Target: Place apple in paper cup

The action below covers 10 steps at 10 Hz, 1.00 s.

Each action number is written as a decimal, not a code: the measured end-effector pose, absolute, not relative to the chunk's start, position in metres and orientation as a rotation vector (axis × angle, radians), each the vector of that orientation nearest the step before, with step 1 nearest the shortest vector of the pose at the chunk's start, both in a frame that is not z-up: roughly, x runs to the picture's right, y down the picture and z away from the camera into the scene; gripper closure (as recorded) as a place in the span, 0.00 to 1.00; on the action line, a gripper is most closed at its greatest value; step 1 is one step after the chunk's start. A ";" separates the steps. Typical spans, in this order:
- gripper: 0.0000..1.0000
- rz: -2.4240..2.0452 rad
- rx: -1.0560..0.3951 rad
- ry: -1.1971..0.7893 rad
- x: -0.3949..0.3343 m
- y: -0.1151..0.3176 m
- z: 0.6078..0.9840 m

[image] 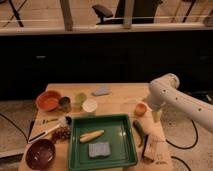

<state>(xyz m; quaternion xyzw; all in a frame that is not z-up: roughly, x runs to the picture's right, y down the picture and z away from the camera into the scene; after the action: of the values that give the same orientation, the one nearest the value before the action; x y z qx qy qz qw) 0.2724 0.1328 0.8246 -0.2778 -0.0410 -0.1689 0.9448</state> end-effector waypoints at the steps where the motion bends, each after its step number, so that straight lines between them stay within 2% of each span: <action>1: 0.20 -0.346 -0.568 -0.090 0.272 0.134 0.828; 10: 0.20 -0.389 -0.562 -0.130 0.270 0.138 0.851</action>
<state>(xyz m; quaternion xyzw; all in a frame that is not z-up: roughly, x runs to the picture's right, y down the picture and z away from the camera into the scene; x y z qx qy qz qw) 0.2698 0.1384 0.8508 -0.2754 -0.0639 -0.1904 0.9401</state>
